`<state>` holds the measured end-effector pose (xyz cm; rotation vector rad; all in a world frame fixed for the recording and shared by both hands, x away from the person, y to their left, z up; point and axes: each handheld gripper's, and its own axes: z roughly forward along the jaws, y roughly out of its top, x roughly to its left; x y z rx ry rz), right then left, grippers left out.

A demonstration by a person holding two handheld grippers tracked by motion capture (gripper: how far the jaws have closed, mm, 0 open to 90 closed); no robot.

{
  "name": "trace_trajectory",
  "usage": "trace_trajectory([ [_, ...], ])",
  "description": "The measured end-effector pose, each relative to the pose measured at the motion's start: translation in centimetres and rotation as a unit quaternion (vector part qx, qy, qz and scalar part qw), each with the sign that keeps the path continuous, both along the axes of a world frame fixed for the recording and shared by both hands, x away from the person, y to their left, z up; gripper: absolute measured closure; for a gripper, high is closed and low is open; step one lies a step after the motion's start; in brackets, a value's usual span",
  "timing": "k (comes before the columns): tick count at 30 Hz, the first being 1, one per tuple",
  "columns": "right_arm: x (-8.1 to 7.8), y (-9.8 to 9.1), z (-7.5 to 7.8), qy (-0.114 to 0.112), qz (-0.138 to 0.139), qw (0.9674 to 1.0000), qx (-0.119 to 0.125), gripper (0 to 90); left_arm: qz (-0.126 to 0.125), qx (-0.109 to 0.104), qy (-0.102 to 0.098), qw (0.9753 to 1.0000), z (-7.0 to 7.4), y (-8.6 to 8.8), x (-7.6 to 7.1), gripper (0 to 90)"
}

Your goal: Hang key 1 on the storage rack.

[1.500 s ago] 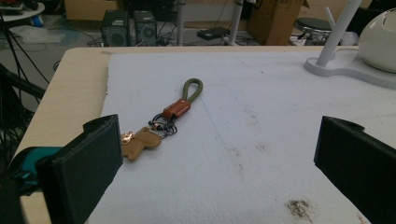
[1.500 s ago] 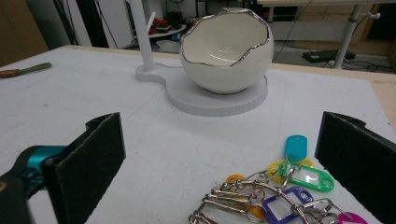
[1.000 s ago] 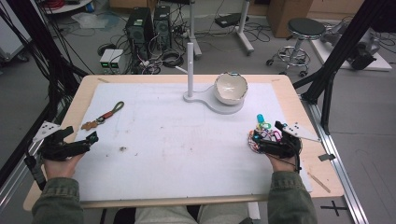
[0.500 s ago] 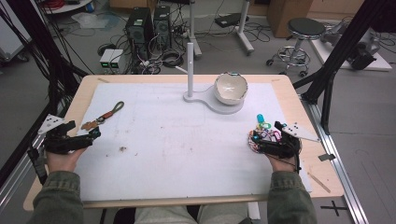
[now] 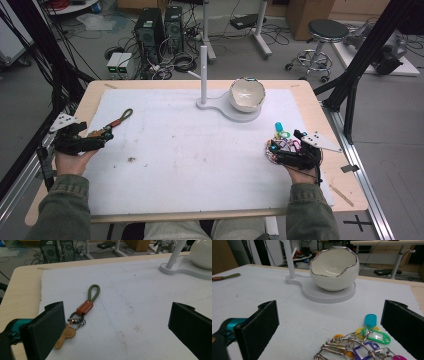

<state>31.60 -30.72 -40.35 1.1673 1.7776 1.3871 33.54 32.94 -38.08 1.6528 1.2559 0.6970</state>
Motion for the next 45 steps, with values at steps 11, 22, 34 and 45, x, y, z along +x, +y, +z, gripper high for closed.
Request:
trace_trajectory([
  [11, 0.1, -0.1, 0.0, 0.002, 0.001, 1.0, 0.003, 0.7, -0.01, 0.016, 0.017, 0.9997, 0.5, -0.2, 2.4, 1.7],
  [22, -0.1, -0.5, 0.2, 0.001, -0.017, 0.9995, 0.028, 0.8, -0.023, 0.036, 0.044, 0.9981, 0.1, -0.6, 4.7, 1.7],
  [34, 0.0, -0.4, 0.1, 0.003, -0.018, 0.9995, 0.025, 0.7, -0.023, 0.031, 0.073, 0.9966, -1.6, 0.0, 6.7, 3.0],
  [45, 0.1, -0.3, 0.0, 0.004, -0.013, 0.9998, 0.016, 0.7, -0.022, 0.063, 0.126, 0.9897, -3.0, 0.4, 9.5, 3.4],
])
